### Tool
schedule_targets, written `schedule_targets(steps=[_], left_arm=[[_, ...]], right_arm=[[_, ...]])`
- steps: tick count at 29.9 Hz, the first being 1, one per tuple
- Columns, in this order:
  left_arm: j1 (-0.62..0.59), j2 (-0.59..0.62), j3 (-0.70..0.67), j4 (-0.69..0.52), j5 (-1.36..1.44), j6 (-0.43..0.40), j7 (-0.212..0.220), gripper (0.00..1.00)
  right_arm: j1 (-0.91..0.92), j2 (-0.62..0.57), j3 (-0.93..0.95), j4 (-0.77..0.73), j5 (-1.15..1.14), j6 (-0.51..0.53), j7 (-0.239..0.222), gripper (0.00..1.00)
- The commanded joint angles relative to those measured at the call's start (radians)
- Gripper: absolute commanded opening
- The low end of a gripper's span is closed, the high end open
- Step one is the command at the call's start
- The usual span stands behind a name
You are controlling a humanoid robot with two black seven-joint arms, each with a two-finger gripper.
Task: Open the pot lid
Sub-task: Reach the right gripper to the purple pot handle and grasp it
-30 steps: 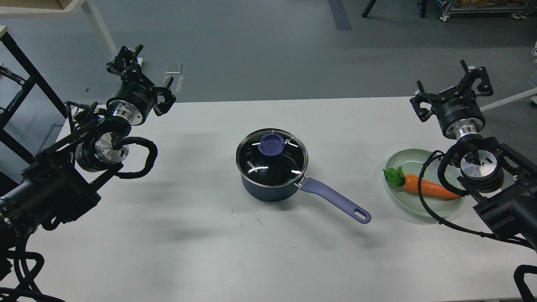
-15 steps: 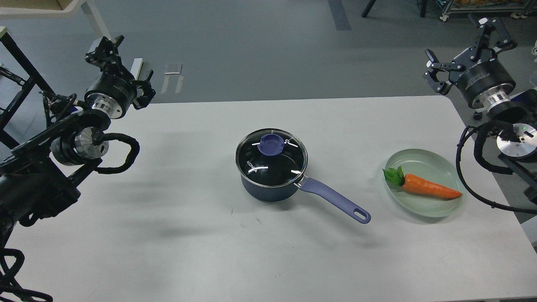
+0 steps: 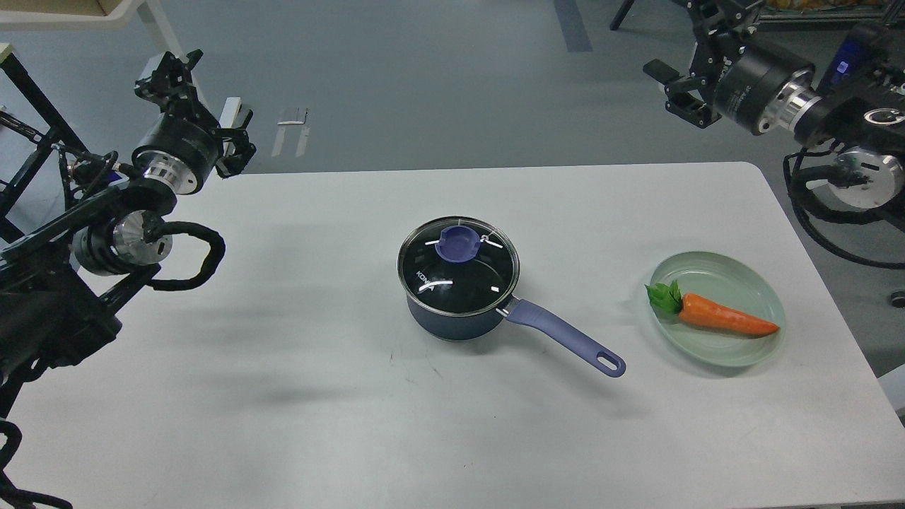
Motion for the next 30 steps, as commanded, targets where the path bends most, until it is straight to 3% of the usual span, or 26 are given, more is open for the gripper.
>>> schedule_targets(steps=[1, 8, 15, 23, 30], left_arm=[[-0.001, 0.003, 0.0, -0.002, 0.003, 0.0, 0.002, 1.0], [-0.001, 0.04, 0.0, -0.028, 0.003, 0.0, 0.002, 1.0], [-0.001, 0.08, 0.0, -0.049, 0.003, -0.026, -0.001, 1.0], [-0.003, 0.085, 0.002, -0.051, 0.006, -0.038, 0.002, 1.0], [0.0, 0.083, 0.002, -0.049, 0.02, -0.038, 0.0, 1.0]], right_arm=[[0.085, 0.031, -0.131, 0.072, -0.195, -0.023, 0.0, 1.0], [0.297, 0.194, -0.461, 0.137, -0.373, -0.079, 0.0, 1.0], [0.38, 0.371, -0.702, 0.236, -0.586, -0.183, 0.002, 0.99], [0.44, 0.411, -0.858, 0.341, -0.693, -0.186, 0.002, 0.96], [0.432, 0.416, -0.923, 0.348, -0.726, -0.186, 0.002, 0.83]])
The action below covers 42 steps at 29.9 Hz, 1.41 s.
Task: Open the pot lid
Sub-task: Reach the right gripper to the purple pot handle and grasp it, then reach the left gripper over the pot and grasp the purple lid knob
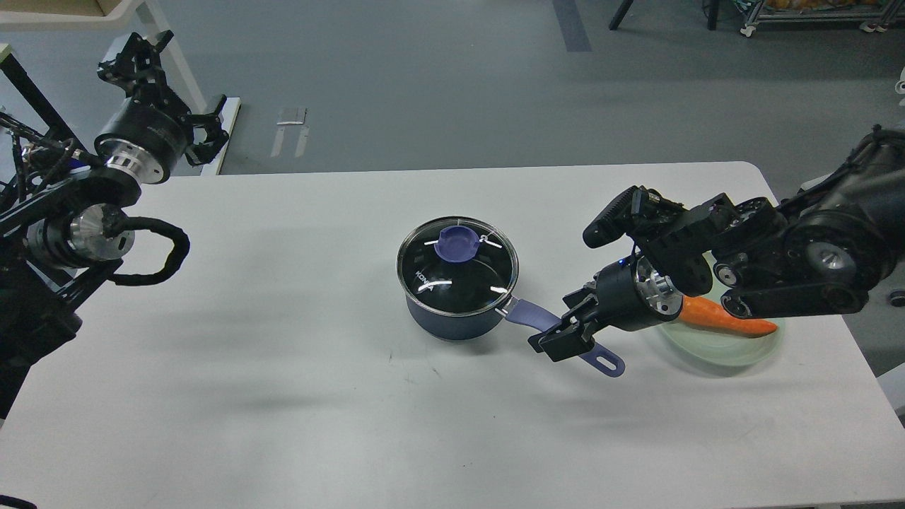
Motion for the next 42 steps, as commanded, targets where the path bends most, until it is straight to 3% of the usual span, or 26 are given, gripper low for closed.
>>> schedule_targets(steps=[1, 4, 12, 19, 31, 42], left_arm=[[0.0, -0.002, 0.0, 0.001, 0.002, 0.0, -0.001, 1.0], [-0.001, -0.003, 0.0, 0.001, 0.002, 0.0, -0.001, 1.0], [-0.001, 0.0, 0.0, -0.001, 0.062, -0.004, -0.002, 1.0], [-0.018, -0.008, 0.002, -0.019, 0.201, -0.03, 0.001, 1.0], [-0.159, -0.017, 0.163, -0.073, 0.517, -0.026, -0.001, 0.99], [-0.222, -0.042, 0.241, -0.312, 1.161, 0.058, -0.004, 0.99]], right_arm=[[-0.006, 0.008, -0.011, 0.001, -0.005, 0.002, 0.0, 0.83], [-0.01, 0.022, -0.011, 0.001, -0.004, 0.007, -0.004, 0.79], [-0.019, 0.04, -0.011, -0.001, 0.006, 0.011, -0.002, 0.56], [-0.019, 0.042, -0.011, 0.001, 0.002, 0.039, -0.002, 0.29], [-0.01, 0.057, -0.003, -0.001, 0.015, 0.048, -0.002, 0.25], [-0.006, 0.057, 0.006, -0.004, 0.018, 0.048, 0.0, 0.23]])
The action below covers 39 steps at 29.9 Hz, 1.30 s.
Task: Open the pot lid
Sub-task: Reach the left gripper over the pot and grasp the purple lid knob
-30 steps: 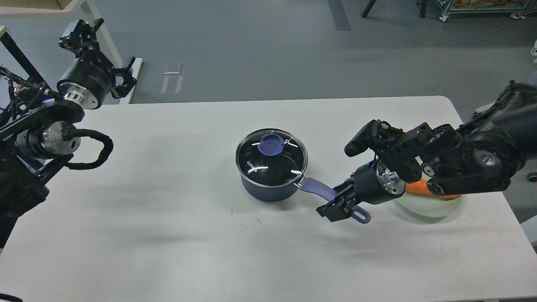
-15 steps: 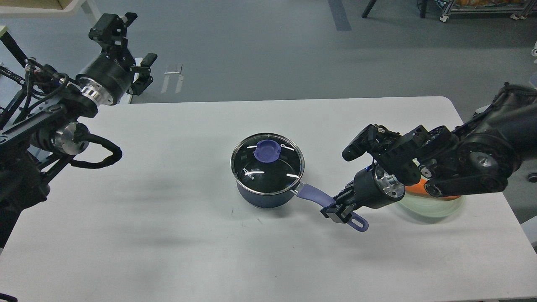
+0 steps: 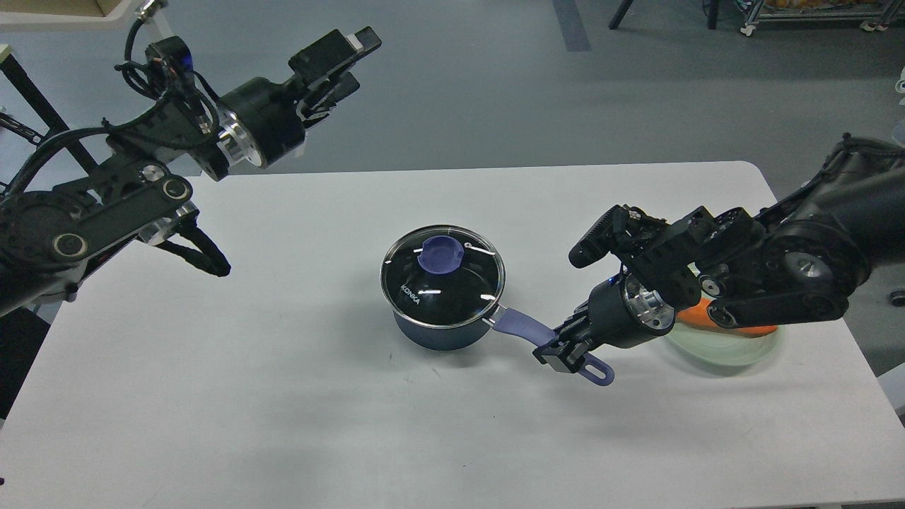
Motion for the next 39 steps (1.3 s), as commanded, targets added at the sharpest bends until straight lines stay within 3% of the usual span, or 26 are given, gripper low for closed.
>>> schedule_targets(steps=[1, 7, 16, 22, 29, 39], left_arm=[[0.002, -0.026, 0.012, -0.063, 0.221, 0.012, 0.003, 0.99], [0.01, -0.068, 0.103, -0.061, 0.548, 0.098, -0.001, 0.99], [0.008, -0.072, 0.267, -0.02, 0.759, 0.17, 0.006, 0.99], [0.008, -0.155, 0.322, 0.071, 0.777, 0.193, 0.006, 0.99], [0.005, -0.19, 0.405, 0.094, 0.777, 0.236, 0.006, 0.99], [0.01, -0.19, 0.413, 0.147, 0.776, 0.255, -0.003, 0.99]], right_arm=[[0.0, -0.002, 0.002, -0.002, 0.001, 0.0, 0.002, 0.23], [0.002, -0.003, 0.002, -0.002, 0.001, 0.001, 0.0, 0.21], [0.005, -0.002, 0.004, -0.002, 0.001, 0.001, 0.002, 0.21], [0.003, 0.0, 0.004, 0.0, 0.0, 0.001, 0.005, 0.21], [0.005, 0.0, 0.007, -0.003, -0.002, 0.001, 0.005, 0.21], [0.011, 0.001, 0.01, -0.003, -0.002, 0.003, 0.005, 0.22]])
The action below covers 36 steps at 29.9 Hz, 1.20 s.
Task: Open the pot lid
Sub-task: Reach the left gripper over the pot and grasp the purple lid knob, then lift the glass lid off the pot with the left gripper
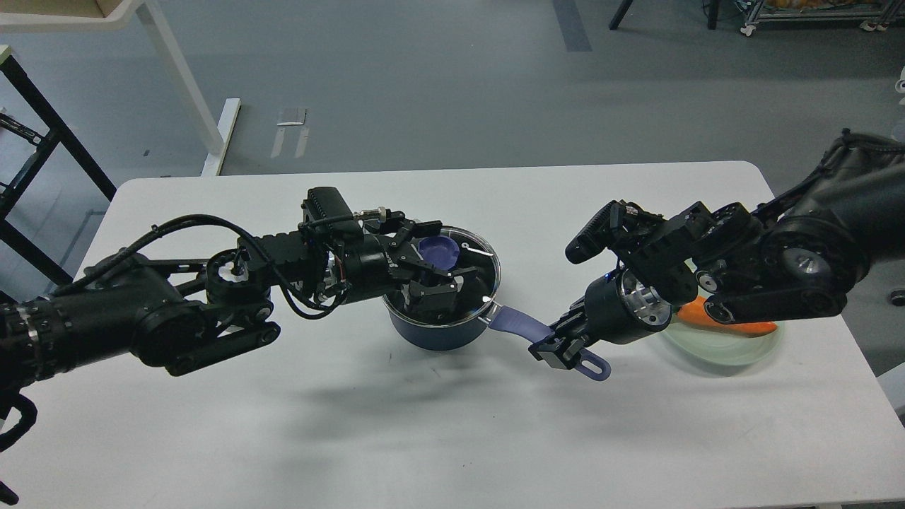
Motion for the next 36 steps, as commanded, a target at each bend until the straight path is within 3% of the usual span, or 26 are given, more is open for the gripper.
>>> schedule_targets(steps=[1, 7, 10, 13, 15, 21, 25, 36], left_arm=[[-0.001, 0.003, -0.001, 0.007, -0.001, 0.004, -0.005, 0.99], [-0.003, 0.002, -0.001, 0.007, 0.0, 0.006, -0.005, 0.86], [-0.004, 0.002, -0.001, 0.007, -0.001, 0.004, -0.006, 0.74], [-0.004, 0.005, -0.001, 0.007, -0.001, 0.004, -0.008, 0.54], [-0.004, 0.008, -0.003, 0.006, -0.003, 0.003, -0.011, 0.48], [-0.02, 0.057, -0.012, -0.025, -0.015, 0.001, -0.017, 0.46], [-0.047, 0.14, -0.012, -0.069, -0.017, -0.002, -0.052, 0.46], [-0.037, 0.275, -0.004, -0.068, -0.069, 0.001, -0.081, 0.46]], right_arm=[[0.0, 0.0, -0.001, 0.001, 0.0, 0.001, 0.0, 0.22], [0.003, 0.0, -0.001, 0.001, 0.002, 0.001, 0.0, 0.22], [0.003, 0.0, -0.001, 0.002, 0.002, 0.001, 0.0, 0.22], [0.001, 0.0, -0.001, 0.001, 0.002, 0.001, 0.0, 0.23], [0.001, 0.0, -0.001, 0.001, 0.002, 0.001, 0.0, 0.24], [0.0, -0.001, -0.001, 0.001, 0.002, 0.001, 0.0, 0.24], [0.0, -0.006, -0.001, 0.001, 0.002, 0.001, 0.0, 0.24], [-0.003, -0.001, 0.0, -0.005, 0.002, 0.001, 0.001, 0.24]])
